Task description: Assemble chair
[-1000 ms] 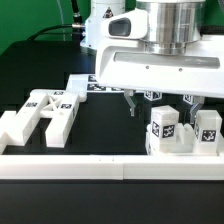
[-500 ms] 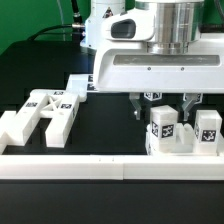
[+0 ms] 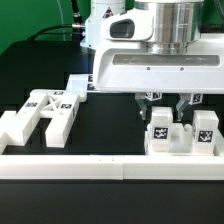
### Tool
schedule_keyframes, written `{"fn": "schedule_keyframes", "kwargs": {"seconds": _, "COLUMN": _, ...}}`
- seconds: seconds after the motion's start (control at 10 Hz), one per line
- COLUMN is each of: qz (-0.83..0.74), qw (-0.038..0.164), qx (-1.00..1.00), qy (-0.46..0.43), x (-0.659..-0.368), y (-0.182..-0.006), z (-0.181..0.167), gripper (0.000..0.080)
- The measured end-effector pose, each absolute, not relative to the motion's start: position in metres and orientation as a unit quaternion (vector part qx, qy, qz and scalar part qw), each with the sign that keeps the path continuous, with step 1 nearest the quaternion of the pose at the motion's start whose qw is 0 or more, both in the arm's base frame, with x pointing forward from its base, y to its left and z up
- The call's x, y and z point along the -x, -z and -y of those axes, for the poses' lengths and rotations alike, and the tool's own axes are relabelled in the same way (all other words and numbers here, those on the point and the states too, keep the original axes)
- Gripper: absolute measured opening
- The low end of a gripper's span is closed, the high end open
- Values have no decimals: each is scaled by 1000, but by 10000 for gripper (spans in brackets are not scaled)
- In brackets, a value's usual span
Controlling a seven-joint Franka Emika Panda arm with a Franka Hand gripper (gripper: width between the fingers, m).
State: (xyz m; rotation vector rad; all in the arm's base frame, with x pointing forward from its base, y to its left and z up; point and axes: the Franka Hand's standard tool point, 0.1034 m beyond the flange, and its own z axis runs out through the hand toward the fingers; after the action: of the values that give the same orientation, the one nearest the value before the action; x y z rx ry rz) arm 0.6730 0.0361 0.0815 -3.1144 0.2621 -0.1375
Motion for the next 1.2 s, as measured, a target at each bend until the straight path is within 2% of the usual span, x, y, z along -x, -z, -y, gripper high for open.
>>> {"fn": "schedule_keyframes", "kwargs": {"seconds": 0.4, "qz": -213, "qw": 13, "qx": 976, "qy": 43, "x": -673, "y": -81, "z": -37, "gripper": 291}}
{"fn": "schedule_keyframes", "kwargs": {"seconds": 0.9, "qz": -453, "qw": 34, "qx": 890, "qy": 39, "x": -672, "y": -80, "z": -44, "gripper": 291}}
{"fn": "schedule_keyframes", "kwargs": {"seconds": 1.2, "qz": -552, "qw": 38, "qx": 832, "qy": 34, "x": -671, "y": -80, "z": -48, "gripper": 291}}
